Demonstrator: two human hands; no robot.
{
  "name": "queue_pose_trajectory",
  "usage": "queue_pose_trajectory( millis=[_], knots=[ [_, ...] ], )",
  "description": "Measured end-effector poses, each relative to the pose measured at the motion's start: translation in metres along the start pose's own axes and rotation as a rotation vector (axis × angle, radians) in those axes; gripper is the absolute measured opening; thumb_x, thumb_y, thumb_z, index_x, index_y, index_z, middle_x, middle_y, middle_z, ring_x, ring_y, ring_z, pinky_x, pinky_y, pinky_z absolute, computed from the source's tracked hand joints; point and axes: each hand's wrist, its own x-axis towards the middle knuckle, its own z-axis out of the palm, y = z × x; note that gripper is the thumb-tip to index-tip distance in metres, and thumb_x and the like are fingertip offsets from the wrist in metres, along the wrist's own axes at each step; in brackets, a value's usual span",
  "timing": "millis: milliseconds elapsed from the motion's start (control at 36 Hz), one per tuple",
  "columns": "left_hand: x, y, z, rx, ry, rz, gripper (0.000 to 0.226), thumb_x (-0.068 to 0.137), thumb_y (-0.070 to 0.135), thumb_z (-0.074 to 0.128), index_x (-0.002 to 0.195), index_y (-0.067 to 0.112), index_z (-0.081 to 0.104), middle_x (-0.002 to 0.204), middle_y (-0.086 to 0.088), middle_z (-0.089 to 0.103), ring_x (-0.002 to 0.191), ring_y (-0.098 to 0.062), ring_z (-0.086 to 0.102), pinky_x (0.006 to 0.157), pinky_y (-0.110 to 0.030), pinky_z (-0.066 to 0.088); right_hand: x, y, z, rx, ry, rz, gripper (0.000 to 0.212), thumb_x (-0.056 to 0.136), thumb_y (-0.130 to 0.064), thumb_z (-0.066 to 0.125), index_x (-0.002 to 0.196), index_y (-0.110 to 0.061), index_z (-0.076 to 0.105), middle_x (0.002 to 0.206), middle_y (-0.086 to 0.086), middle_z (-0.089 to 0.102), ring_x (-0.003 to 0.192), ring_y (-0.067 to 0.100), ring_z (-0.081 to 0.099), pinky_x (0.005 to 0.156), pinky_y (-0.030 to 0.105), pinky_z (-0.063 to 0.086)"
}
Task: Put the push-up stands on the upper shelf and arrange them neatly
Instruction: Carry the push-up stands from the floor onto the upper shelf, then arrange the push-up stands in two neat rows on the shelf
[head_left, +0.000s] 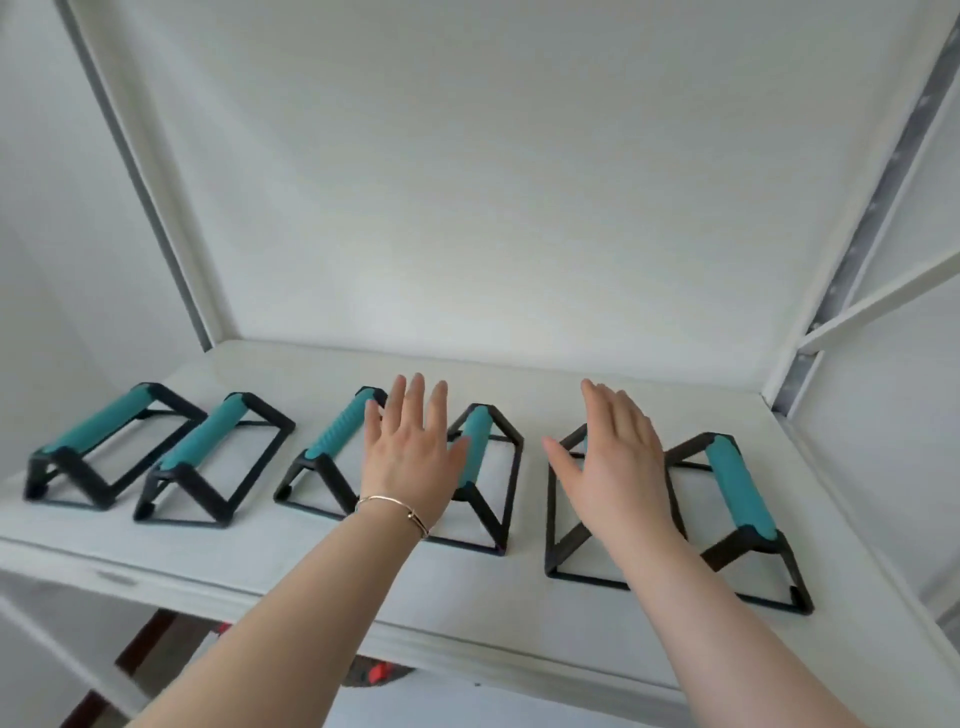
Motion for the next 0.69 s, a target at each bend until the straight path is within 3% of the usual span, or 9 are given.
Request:
queue_pose_trajectory(
  millis=[333,500,611,694],
  knots=[
    [0.007,-0.233,-0.02,0.057,0.062,-0.047,0.067,0.096,0.054,0.03,0.152,0.019,0.017,0.161,-0.009,0.016,0.149,-0.028,0.004,0.12,-0.052,0.006,0.013,-0.198,0.083,0.051,0.027,-0.041,0.067,0.087,-0.047,0.061,0.14,-0.008,0.043,0.135,0.015,0.055,0.129,0.037,0.047,0.107,0.049,0.04],
    [0.023,-0.346,-0.027,0.072,0.013,-0.037,0.068,0.096,0.055,0.027,0.153,0.02,0.015,0.161,-0.008,0.015,0.15,-0.029,0.002,0.12,-0.054,0.005,0.014,-0.303,0.129,0.09,0.001,-0.004,0.066,0.088,-0.051,0.049,0.137,-0.008,0.044,0.128,0.011,0.058,0.122,0.033,0.052,0.101,0.047,0.046],
    [0.033,-0.395,-0.026,0.083,-0.019,-0.067,0.068,0.095,0.056,0.031,0.152,0.02,0.019,0.16,-0.009,0.019,0.149,-0.032,0.008,0.118,-0.056,0.012,0.012,-0.358,0.149,0.104,-0.042,0.041,0.066,0.088,-0.046,0.059,0.138,-0.006,0.045,0.127,0.012,0.057,0.119,0.034,0.052,0.096,0.043,0.047],
    [0.041,-0.423,-0.022,0.099,-0.09,-0.095,0.072,0.094,0.061,0.028,0.153,0.022,0.012,0.161,-0.007,0.012,0.148,-0.032,0.008,0.117,-0.053,0.014,0.014,-0.392,0.163,0.111,-0.13,0.085,0.069,0.091,-0.051,0.053,0.144,-0.011,0.036,0.126,0.009,0.052,0.118,0.03,0.048,0.099,0.038,0.043]
  ],
)
